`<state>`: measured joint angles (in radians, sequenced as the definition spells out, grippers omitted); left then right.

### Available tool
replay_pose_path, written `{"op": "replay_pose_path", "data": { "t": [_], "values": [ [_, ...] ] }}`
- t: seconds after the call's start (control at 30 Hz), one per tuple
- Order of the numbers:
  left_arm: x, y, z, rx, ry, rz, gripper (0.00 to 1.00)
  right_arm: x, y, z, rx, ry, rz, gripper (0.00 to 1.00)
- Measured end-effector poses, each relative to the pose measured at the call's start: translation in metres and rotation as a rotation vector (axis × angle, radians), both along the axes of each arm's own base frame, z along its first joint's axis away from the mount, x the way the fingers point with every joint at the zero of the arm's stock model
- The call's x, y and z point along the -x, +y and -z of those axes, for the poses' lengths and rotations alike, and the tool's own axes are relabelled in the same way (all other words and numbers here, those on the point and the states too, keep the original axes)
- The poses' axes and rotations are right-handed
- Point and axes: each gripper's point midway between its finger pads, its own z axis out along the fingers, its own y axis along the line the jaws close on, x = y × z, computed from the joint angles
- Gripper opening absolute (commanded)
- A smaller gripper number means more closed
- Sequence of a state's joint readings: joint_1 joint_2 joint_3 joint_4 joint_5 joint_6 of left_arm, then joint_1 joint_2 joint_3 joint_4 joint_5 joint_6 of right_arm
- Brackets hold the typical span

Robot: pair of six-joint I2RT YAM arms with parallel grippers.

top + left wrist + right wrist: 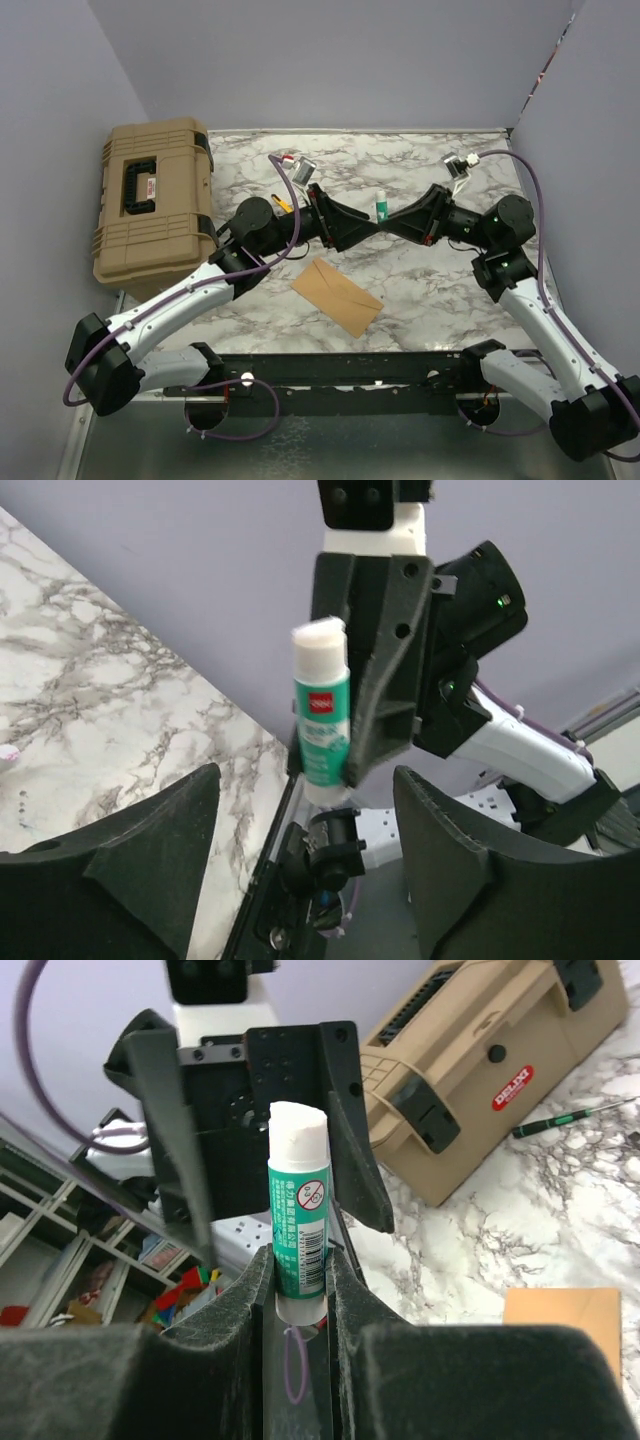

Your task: Place the letter into the envelope and seal it

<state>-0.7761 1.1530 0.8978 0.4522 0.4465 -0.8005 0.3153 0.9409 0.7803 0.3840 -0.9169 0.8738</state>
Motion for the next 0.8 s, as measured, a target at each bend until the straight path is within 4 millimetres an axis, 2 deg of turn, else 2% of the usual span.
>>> {"op": "replay_pose_path", "data": {
  "t": [0.2,0.37,0.53,0.67,0.7,0.77,0.8],
  "values": [
    [-0.001,-0.013,-0.008,0.041,0.022,-0.014,0.61,0.02,-0.003,-0.01,-0.01,-0.011,-0.04,0.09],
    [0.005,-0.023,-0.012,0.064,0.033,-0.001,0.49,0.03,-0.004,-0.01,-0.002,-0.014,-0.067,0.08],
    [0.007,-0.031,-0.013,0.08,0.043,0.008,0.33,0.032,-0.004,-0.004,0.014,0.01,-0.078,0.08],
    [0.01,-0.037,-0.016,0.096,0.041,0.021,0.11,0.032,-0.004,-0.001,0.021,0.021,-0.079,0.09],
    [0.011,-0.038,-0.016,0.099,0.042,0.024,0.02,0.032,-0.004,-0.001,0.023,0.021,-0.08,0.1],
    [0.012,-0.04,-0.017,0.104,0.041,0.027,0.0,0.031,-0.005,0.0,0.025,0.019,-0.075,0.18],
    [0.011,-0.04,-0.016,0.104,0.043,0.027,0.0,0.03,-0.005,0.0,0.026,0.021,-0.072,0.27]
  ]
}}
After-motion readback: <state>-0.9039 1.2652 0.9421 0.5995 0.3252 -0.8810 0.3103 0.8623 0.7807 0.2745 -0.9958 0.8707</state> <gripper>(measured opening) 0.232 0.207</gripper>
